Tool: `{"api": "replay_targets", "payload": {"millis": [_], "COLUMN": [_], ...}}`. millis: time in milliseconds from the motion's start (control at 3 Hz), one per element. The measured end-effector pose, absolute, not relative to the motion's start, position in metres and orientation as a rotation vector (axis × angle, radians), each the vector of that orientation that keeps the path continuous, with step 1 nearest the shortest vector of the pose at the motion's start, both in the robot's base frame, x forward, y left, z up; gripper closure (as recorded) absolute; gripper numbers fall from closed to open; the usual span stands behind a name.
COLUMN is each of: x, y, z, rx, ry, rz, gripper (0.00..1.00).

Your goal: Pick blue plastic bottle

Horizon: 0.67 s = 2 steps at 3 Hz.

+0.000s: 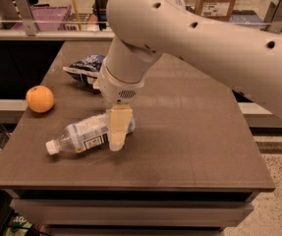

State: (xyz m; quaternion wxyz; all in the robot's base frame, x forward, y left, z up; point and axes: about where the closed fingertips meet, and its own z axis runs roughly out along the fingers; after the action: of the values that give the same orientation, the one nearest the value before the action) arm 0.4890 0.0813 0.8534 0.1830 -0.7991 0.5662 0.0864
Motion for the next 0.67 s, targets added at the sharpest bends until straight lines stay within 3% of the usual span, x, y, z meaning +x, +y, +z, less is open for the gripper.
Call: {"api": "replay_targets", "payload": {"millis": [667], "x": [0.4882], "y": [0.0880], "z": [0.8347], "rx": [-2.250], "ry": [1.597], "rz": [0.277], "gripper": [0.48]}}
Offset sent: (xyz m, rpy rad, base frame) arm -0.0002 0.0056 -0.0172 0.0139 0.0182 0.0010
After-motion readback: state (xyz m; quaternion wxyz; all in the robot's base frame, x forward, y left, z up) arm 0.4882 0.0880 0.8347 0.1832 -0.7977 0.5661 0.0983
